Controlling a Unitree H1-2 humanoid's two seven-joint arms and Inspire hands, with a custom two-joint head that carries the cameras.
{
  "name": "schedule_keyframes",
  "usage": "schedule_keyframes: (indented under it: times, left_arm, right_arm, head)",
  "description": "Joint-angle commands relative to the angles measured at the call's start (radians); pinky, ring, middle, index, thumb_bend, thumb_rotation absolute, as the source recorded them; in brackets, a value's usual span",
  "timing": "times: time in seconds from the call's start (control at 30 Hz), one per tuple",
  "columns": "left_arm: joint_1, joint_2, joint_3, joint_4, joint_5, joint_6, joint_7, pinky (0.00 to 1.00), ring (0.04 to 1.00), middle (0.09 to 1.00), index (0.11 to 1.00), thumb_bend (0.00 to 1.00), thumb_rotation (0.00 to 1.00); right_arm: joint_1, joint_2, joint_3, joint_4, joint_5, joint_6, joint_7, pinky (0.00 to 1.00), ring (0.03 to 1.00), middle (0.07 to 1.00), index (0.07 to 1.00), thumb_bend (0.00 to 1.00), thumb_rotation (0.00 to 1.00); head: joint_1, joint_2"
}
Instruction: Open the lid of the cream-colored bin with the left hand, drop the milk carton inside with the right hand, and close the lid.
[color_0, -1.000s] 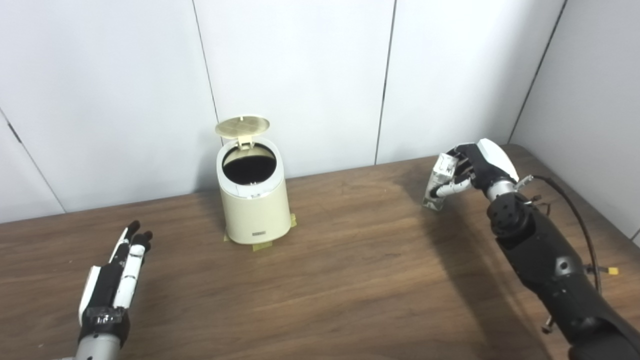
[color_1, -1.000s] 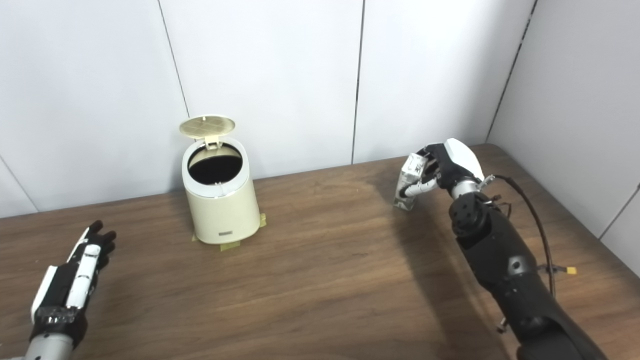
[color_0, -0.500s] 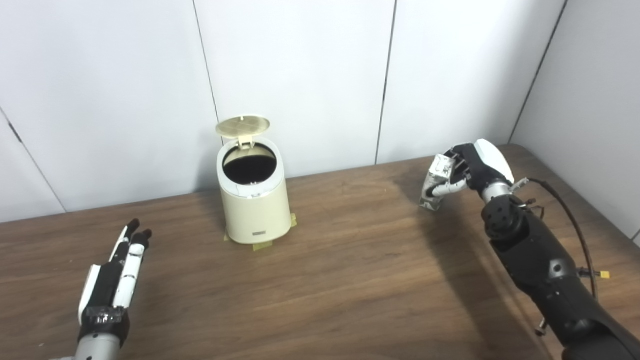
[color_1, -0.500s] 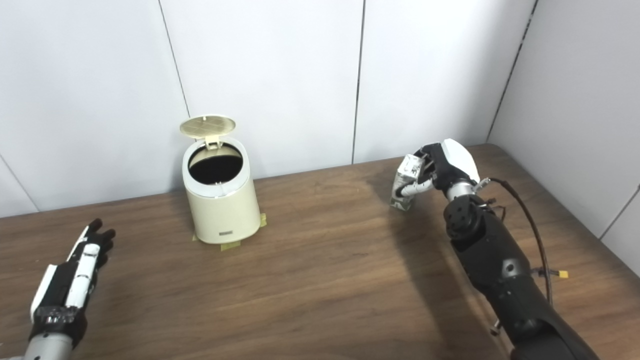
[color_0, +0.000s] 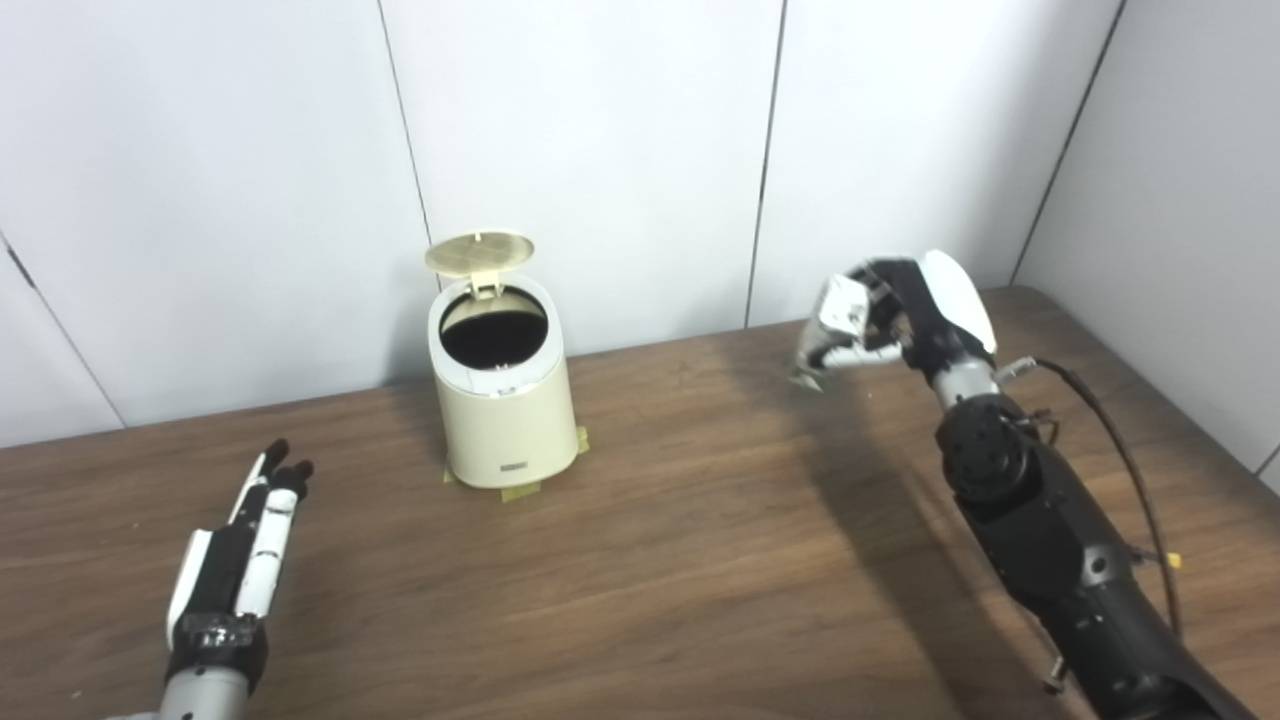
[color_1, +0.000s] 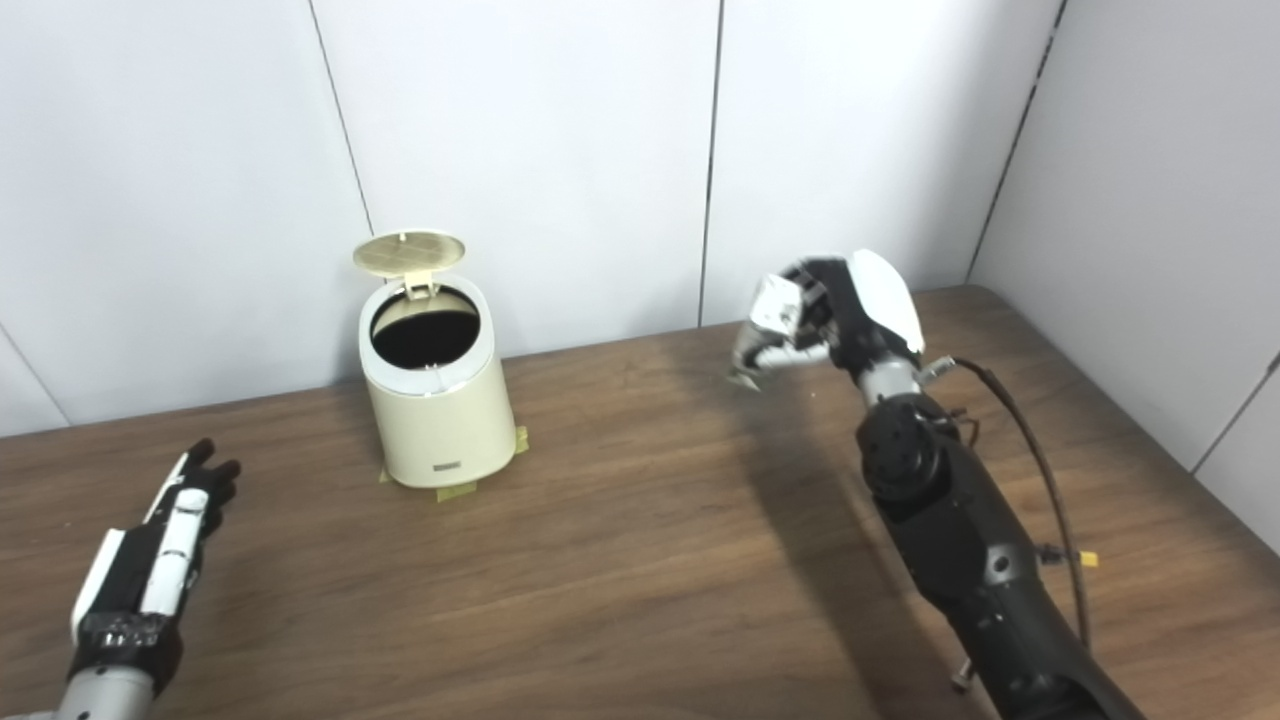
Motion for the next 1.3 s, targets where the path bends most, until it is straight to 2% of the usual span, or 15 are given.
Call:
schedule_keyframes:
  times: [0.0, 0.17, 0.23, 0.37, 0.47, 0.63, 0.73, 1.0, 1.17, 1.27]
  left_arm:
    - [-0.028, 0.001, 0.001, -0.014, 0.0, -0.039, 0.003, 0.99, 0.953, 0.931, 0.998, 0.5, 0.92]
    - [-0.028, -0.005, 0.002, -0.016, -0.001, -0.033, 0.004, 1.0, 0.963, 0.939, 1.0, 0.5, 0.93]
    - [-0.024, -0.008, -0.002, -0.017, 0.008, -0.031, 0.008, 1.0, 0.962, 0.934, 1.0, 0.51, 0.92]
    - [-0.018, -0.018, -0.002, -0.019, 0.003, -0.027, 0.01, 0.97, 0.95, 0.939, 1.0, 0.51, 0.91]
    - [-0.015, -0.018, -0.011, -0.025, 0.023, -0.023, 0.016, 0.96, 0.95, 0.932, 0.991, 0.51, 0.93]
    - [-0.011, -0.03, -0.015, -0.041, 0.033, -0.005, 0.025, 0.96, 0.952, 0.93, 0.986, 0.49, 0.94]
    - [-0.006, -0.033, -0.018, -0.049, 0.049, 0.003, 0.029, 0.94, 0.954, 0.937, 0.986, 0.5, 0.94]
    - [0.009, -0.043, -0.015, -0.055, 0.059, 0.003, 0.031, 0.98, 0.966, 0.929, 0.978, 0.51, 0.96]
    - [0.017, -0.047, -0.012, -0.058, 0.049, -0.01, 0.029, 0.93, 0.948, 0.927, 0.986, 0.51, 0.94]
    - [0.019, -0.048, -0.012, -0.06, 0.05, -0.013, 0.029, 0.95, 0.953, 0.926, 0.987, 0.52, 0.93]
  right_arm:
    - [-0.063, 0.0, -0.009, -0.063, -0.002, -0.038, -0.009, 0.41, 0.432, 0.494, 0.492, 0.52, 0.0]
    - [-0.072, 0.082, 0.02, -0.194, -0.041, 0.023, 0.012, 0.4, 0.427, 0.495, 0.49, 0.52, 0.0]
    - [-0.084, 0.131, 0.039, -0.246, -0.047, 0.036, 0.028, 0.37, 0.414, 0.477, 0.502, 0.52, 0.0]
    - [-0.107, 0.2, 0.075, -0.301, -0.074, 0.07, 0.062, 0.35, 0.412, 0.471, 0.51, 0.52, 0.0]
    - [-0.122, 0.248, 0.095, -0.311, -0.08, 0.057, 0.069, 0.36, 0.416, 0.476, 0.507, 0.52, 0.0]
    - [-0.157, 0.313, 0.128, -0.284, -0.08, 0.012, 0.058, 0.38, 0.424, 0.482, 0.503, 0.52, 0.0]
    - [-0.18, 0.348, 0.142, -0.268, -0.096, 0.011, 0.046, 0.37, 0.426, 0.484, 0.498, 0.52, 0.0]
    - [-0.232, 0.416, 0.141, -0.19, -0.086, -0.038, 0.009, 0.36, 0.422, 0.485, 0.499, 0.52, 0.0]
    - [-0.256, 0.454, 0.141, -0.14, -0.063, -0.048, -0.001, 0.37, 0.433, 0.493, 0.486, 0.52, 0.0]
    - [-0.275, 0.467, 0.138, -0.096, -0.038, -0.068, 0.0, 0.38, 0.437, 0.496, 0.482, 0.52, 0.0]
  head:
    - [0.006, -0.001]
    - [0.015, -0.002]
    - [0.023, -0.003]
    - [0.037, -0.004]
    - [0.054, -0.006]
    - [0.086, -0.009]
    - [0.099, -0.011]
    - [0.147, -0.015]
    - [0.159, -0.015]
    - [0.162, -0.017]
